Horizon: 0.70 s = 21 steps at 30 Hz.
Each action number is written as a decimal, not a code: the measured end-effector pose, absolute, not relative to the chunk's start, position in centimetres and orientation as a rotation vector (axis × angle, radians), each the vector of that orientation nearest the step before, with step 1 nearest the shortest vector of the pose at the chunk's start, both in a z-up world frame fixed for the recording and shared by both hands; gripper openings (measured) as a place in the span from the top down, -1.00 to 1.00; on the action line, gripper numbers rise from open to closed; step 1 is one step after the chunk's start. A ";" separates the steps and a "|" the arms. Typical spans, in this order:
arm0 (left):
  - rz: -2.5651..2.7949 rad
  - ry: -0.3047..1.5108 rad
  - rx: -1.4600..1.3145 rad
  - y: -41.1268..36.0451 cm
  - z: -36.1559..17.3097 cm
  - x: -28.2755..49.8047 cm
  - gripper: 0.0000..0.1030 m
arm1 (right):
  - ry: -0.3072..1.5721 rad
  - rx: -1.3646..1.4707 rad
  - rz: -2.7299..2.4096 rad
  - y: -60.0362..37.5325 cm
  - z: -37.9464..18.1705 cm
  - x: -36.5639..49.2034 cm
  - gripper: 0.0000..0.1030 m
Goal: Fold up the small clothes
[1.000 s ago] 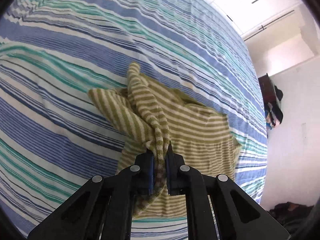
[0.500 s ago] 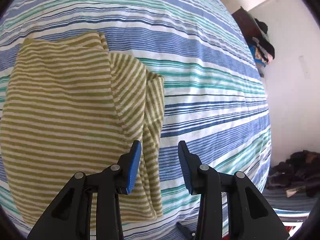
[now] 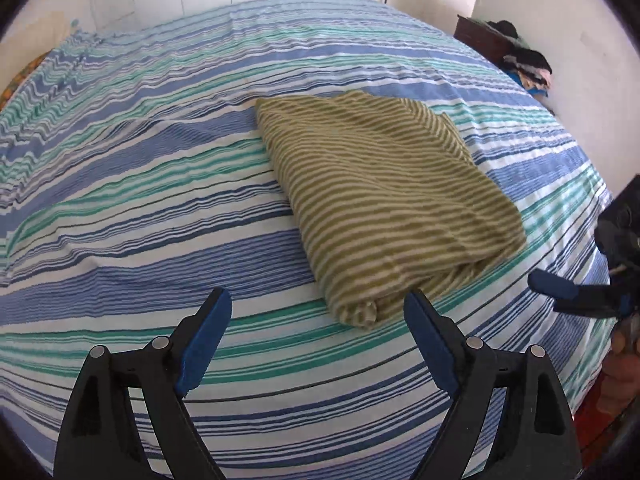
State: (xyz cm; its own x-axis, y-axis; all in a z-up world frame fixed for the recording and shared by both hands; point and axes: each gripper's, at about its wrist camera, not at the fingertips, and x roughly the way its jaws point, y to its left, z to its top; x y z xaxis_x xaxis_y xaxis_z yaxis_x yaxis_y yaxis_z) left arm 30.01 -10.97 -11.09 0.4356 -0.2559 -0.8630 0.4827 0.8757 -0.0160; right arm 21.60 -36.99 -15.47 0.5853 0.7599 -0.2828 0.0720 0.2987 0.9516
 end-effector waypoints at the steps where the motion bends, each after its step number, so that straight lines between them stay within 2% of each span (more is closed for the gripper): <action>1: -0.457 1.006 0.299 -11.4 -11.6 29.7 -0.71 | 0.878 1.241 0.511 -36.8 -16.4 23.0 -0.42; 4: -0.416 0.944 0.369 -13.3 -12.5 29.7 -0.59 | 0.895 1.312 0.335 -37.7 -18.5 25.5 -0.36; 5: -0.421 0.936 0.356 -13.6 -12.6 29.9 -0.27 | 0.891 1.336 0.282 -38.2 -19.1 26.0 -0.28; 6: -0.445 0.946 0.328 -13.7 -12.6 30.0 0.47 | 0.887 1.359 0.231 -38.7 -19.5 26.3 0.17; 7: -0.479 0.973 0.297 -13.5 -12.7 30.0 0.84 | 0.888 1.360 0.196 -39.1 -19.7 26.5 0.96; 10: -0.486 0.935 0.318 -13.6 -12.5 28.6 0.82 | 0.859 1.221 0.173 -39.6 -16.5 26.7 0.94; 13: -0.498 1.028 0.404 -14.1 -15.3 28.3 0.73 | 0.896 1.054 0.132 -39.3 -15.1 26.2 0.94; 16: -0.474 1.032 0.471 -14.0 -16.0 27.7 0.37 | 1.048 1.103 0.066 -39.8 -19.2 26.1 0.93; 17: -0.483 1.046 0.455 -13.5 -15.6 27.5 0.10 | 1.040 1.112 0.083 -40.0 -19.2 26.0 0.89; 18: -0.497 1.041 0.418 -12.6 -14.7 27.1 0.02 | 1.035 1.063 0.093 -40.1 -18.3 26.1 0.74; 19: -0.520 1.022 0.367 -11.6 -13.6 26.6 0.00 | 1.024 0.980 0.099 -40.0 -16.8 26.1 0.49; 21: -0.550 0.979 0.239 -9.9 -11.1 26.3 -0.19 | 0.964 0.815 0.102 -40.1 -13.2 26.2 0.23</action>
State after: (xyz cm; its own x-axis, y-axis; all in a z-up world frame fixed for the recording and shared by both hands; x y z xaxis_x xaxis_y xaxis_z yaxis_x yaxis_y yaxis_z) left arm 26.27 -9.88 -11.08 0.4357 -0.3325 -0.8364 0.5417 0.8390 -0.0514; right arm 26.16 -40.09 -13.20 0.5898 0.4197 -0.6899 0.2666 0.7052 0.6570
